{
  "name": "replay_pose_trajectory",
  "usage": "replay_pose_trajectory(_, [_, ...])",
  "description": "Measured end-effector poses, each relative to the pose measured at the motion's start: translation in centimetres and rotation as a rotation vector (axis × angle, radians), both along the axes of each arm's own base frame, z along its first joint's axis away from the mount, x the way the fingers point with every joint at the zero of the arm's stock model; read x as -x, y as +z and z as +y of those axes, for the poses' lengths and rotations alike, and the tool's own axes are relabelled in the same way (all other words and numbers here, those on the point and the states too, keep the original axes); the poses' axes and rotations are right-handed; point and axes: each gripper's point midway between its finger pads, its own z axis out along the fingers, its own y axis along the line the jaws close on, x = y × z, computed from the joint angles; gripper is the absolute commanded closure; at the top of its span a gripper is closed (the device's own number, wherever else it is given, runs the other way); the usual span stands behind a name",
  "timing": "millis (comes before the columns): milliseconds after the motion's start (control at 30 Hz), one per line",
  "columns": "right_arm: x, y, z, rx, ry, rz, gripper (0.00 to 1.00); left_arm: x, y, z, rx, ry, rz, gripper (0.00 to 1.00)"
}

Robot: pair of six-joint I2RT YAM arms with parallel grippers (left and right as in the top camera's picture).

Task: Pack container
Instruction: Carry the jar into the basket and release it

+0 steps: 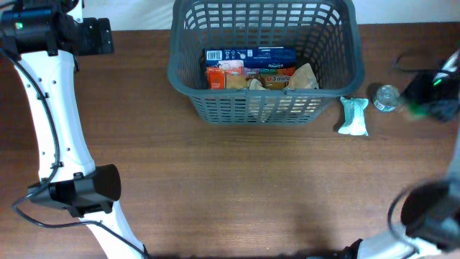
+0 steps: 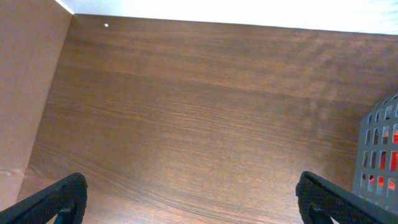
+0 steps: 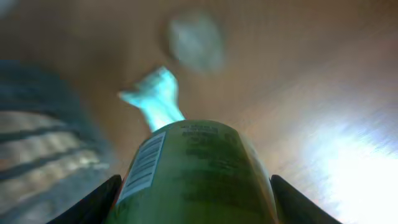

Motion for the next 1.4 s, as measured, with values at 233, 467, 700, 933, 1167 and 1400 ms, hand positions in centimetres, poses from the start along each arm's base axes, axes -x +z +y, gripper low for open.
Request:
replay_pose_trajectory(233, [1.2, 19.7, 8.6, 0.189, 0.223, -0.506, 0.96, 0.0, 0.0, 0.0, 0.0, 0.0, 0.0, 0.01])
replay_pose_trajectory(467, [0.1, 22.7, 17.8, 0.149, 0.474, -0.644, 0.96, 0.0, 0.0, 0.0, 0.0, 0.0, 0.0, 0.01])
replay_pose_trajectory(700, [-6.6, 16.8, 22.9, 0.107, 0.612, -0.542, 0.96, 0.0, 0.0, 0.0, 0.0, 0.0, 0.0, 0.01])
replay_pose_trajectory(933, [-11.1, 6.7, 23.7, 0.064, 0.637, -0.303, 0.96, 0.0, 0.0, 0.0, 0.0, 0.0, 0.0, 0.01])
replay_pose_trajectory(1167, [-11.1, -2.2, 24.0, -0.005, 0.65, -0.043, 0.96, 0.0, 0.0, 0.0, 0.0, 0.0, 0.0, 0.01])
replay_pose_trajectory(1400, [-10.6, -4.5, 24.0, -0.023, 0.651, 0.033, 0.41, 0.0, 0.0, 0.0, 0.0, 0.0, 0.001, 0.01])
